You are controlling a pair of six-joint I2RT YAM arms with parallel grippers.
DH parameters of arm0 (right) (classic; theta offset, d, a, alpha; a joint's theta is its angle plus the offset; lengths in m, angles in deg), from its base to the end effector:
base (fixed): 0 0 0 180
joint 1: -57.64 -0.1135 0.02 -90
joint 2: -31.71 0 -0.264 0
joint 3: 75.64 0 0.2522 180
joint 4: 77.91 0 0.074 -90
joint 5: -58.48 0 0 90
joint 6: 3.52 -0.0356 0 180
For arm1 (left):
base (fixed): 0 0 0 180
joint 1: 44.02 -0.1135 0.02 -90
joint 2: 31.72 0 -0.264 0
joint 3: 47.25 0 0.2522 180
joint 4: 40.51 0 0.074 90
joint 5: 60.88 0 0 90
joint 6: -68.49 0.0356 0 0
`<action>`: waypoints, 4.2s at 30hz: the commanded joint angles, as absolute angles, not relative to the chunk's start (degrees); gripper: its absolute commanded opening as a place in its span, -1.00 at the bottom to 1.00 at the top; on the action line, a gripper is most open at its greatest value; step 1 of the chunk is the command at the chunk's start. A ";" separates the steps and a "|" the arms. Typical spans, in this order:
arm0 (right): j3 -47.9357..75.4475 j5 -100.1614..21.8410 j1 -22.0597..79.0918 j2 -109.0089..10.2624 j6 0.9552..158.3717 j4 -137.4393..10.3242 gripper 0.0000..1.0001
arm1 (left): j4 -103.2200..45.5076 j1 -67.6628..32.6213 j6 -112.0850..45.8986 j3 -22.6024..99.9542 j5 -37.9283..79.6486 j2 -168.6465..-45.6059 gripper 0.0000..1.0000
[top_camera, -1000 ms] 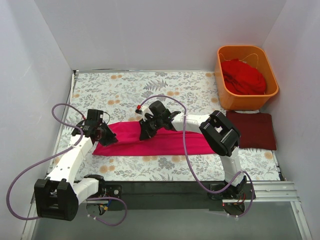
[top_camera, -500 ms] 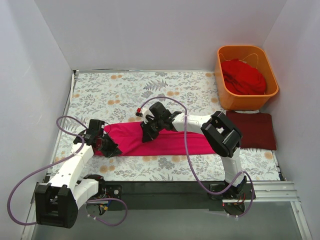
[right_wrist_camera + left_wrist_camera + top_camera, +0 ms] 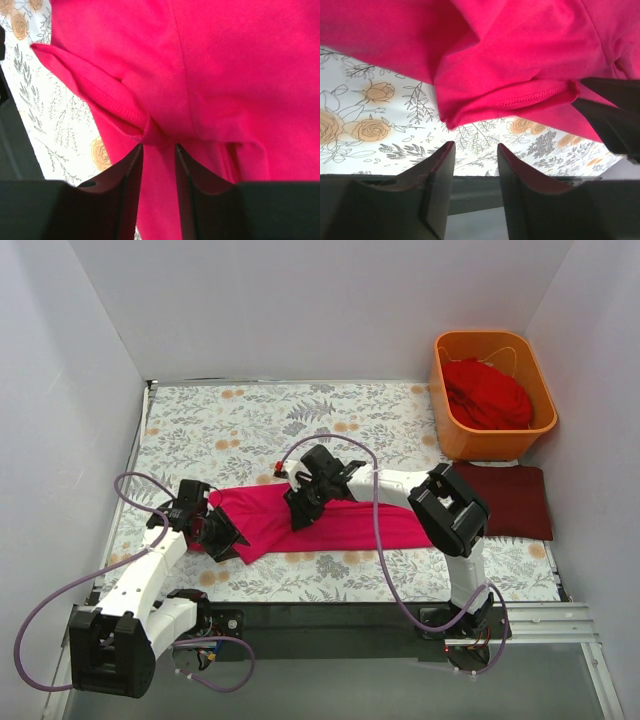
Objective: Fold and stack the t-shirts
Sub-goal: Fold the tshirt
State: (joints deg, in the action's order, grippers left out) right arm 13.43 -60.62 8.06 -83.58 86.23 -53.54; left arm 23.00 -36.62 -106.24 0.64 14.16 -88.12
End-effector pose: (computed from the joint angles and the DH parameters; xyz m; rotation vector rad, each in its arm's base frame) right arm 0.2629 0.3354 0.1596 -1.2807 2.2204 0.9859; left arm 0.1543 -0.0293 0.1930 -1.8547 2.4193 -0.6249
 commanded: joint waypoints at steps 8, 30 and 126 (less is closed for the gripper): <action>6.16 -49.28 15.78 -65.86 87.98 -50.18 -0.08 | 23.54 -38.39 -107.11 13.61 39.64 -91.56 0.28; -12.66 -49.27 49.29 -55.39 76.37 -58.00 -0.13 | 3.40 -46.66 -102.73 17.74 42.83 -117.06 -0.21; -7.83 -36.80 49.56 -64.80 80.24 -59.14 -0.15 | 5.32 -47.10 -89.19 37.52 53.02 -132.70 -1.00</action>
